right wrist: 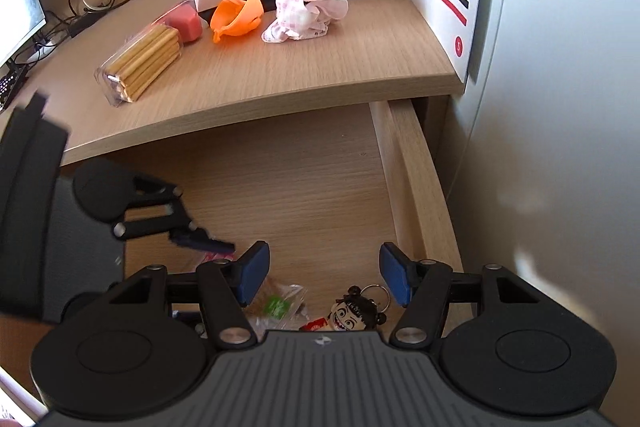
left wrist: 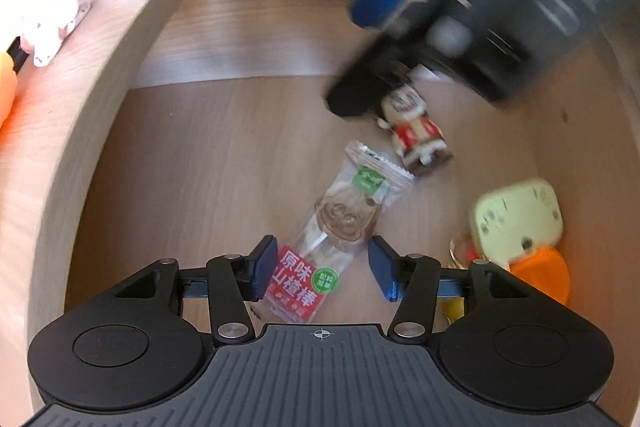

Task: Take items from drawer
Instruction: 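Grasp the clear red-labelled hawthorn stick packet with the left tool and lift, then carry the packet up to the desktop with the left tool while the right tool grasps the yellow cupcake toy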

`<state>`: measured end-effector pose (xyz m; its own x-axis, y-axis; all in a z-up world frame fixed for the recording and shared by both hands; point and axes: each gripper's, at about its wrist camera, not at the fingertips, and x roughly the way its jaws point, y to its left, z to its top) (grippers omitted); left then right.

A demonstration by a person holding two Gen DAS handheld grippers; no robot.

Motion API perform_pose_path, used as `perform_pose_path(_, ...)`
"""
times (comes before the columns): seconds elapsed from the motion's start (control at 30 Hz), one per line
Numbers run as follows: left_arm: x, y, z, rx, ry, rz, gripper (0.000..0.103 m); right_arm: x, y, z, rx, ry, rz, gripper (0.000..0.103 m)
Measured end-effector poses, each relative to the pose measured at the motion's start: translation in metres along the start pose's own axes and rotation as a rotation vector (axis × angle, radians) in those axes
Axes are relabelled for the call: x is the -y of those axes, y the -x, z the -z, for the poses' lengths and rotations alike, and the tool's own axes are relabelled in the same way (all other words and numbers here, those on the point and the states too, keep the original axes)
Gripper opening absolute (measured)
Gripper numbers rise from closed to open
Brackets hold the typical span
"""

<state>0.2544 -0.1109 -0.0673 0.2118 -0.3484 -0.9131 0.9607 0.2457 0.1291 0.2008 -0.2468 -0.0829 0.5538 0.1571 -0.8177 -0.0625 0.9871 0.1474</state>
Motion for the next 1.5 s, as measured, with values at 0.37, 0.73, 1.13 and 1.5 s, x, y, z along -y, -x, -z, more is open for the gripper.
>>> perform_pose_path(0.37, -0.031, -0.012, -0.016, -0.002, 0.24, 0.027, 0.061, 0.003, 0.0, 0.0, 0.009, -0.008, -0.003, 0.061)
perform_pose_path(0.73, -0.038, 0.032, 0.0, -0.019, 0.428, -0.038, 0.039, -0.003, 0.003, -0.008, 0.028, 0.029, 0.04, 0.061)
perform_pose_path(1.13, -0.024, 0.153, 0.098, 0.131, 1.032, -0.334, 0.039, -0.081, -0.003, -0.011, -0.062, 0.317, -0.168, 0.072)
perform_pose_path(1.5, 0.014, 0.182, 0.178, 0.136, 1.257, -0.325, 0.039, -0.21, -0.062, 0.013, -0.238, 0.701, -0.308, 0.072)
